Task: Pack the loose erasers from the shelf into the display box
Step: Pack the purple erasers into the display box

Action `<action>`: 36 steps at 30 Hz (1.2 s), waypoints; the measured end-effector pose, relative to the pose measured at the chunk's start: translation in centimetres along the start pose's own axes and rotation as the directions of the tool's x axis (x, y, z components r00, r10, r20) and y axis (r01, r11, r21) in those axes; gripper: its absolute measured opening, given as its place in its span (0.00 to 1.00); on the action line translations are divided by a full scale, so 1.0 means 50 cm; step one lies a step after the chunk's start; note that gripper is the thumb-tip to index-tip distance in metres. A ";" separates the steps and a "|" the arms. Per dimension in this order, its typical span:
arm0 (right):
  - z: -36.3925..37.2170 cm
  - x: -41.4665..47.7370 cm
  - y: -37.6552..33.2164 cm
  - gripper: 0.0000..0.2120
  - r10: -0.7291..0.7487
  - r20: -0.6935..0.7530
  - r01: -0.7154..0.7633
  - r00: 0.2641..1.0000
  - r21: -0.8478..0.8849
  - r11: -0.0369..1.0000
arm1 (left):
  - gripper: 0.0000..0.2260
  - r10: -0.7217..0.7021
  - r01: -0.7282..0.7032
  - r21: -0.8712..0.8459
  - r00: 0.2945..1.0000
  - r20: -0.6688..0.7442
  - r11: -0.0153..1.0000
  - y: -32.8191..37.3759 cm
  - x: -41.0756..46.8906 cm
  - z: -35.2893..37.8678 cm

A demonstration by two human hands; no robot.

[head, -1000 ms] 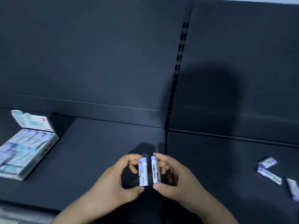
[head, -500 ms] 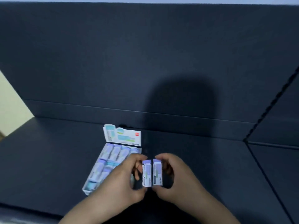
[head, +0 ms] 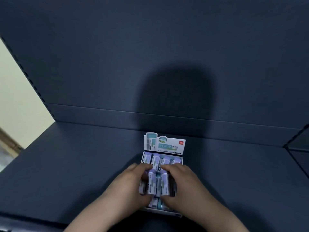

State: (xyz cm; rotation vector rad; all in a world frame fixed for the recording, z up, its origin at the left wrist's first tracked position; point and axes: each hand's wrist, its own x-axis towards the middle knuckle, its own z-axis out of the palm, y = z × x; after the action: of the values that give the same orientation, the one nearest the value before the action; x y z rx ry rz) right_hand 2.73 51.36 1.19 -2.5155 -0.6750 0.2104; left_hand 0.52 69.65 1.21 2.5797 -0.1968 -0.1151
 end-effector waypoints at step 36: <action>-0.044 -0.060 0.042 0.35 0.165 -0.044 -0.169 0.985 -0.105 0.980 | 0.38 0.050 -0.067 0.215 0.995 0.082 0.974 0.023 0.001 -0.020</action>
State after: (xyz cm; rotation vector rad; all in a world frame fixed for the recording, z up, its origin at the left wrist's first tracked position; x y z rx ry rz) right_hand 1.65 47.30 2.02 -2.6752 -0.4727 0.1934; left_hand 0.58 69.19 2.65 2.7867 -0.3306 -0.1793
